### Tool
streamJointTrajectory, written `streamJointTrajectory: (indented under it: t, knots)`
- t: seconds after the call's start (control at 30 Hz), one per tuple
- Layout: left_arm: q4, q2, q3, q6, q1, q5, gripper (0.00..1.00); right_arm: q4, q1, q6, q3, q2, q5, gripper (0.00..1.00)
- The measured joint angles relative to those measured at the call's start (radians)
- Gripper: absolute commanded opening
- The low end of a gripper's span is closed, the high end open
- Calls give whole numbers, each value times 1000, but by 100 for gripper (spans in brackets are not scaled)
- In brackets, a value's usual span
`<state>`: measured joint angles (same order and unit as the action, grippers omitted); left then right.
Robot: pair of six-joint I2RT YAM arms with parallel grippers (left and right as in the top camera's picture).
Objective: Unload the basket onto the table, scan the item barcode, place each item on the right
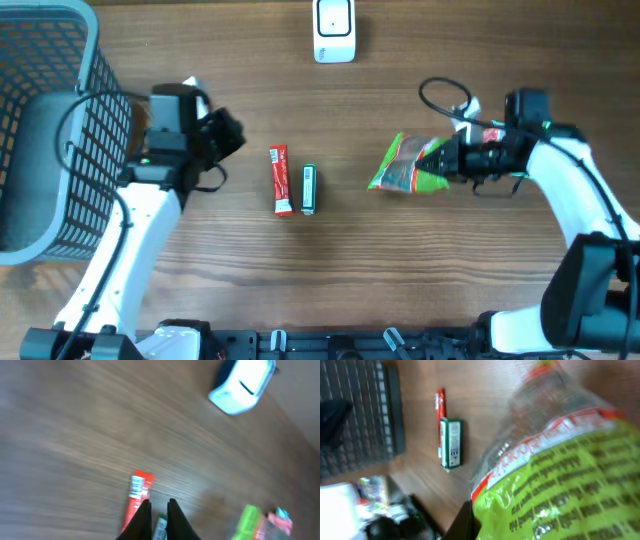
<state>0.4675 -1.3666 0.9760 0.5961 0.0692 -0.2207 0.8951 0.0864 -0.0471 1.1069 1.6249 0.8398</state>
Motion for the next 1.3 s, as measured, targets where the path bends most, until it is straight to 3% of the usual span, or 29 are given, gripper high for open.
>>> streamJointTrajectory:
  t: [0.3, 0.4, 0.43, 0.47, 0.63, 0.9, 1.13, 1.3]
  knots:
    - [56, 0, -1, -84, -56, 3, 17, 147, -80, -220, 222, -3, -59, 4]
    - [52, 0, -1, -122, -58, 3, 17, 267, -105, -243, 415, -4, -150, 4]
    - [47, -2, -1, -133, -69, 4, 22, 274, -109, -245, 443, -6, -161, 4]
    - [47, -2, -1, -140, -82, 3, 29, 318, -119, -246, 501, -6, -196, 4]
    - [37, -4, -1, -158, -163, 2, 100, 377, -197, -247, 768, -9, -308, 4]
    - [56, -4, -1, -165, -193, -1, 100, 270, -322, -279, 846, -7, -362, 4]
    - [56, -4, -1, -165, -193, -2, 100, 180, -483, -356, 852, 60, -573, 4]
    - [55, -4, -1, -165, -193, -2, 100, 190, -543, -360, 1032, 170, -678, 4]
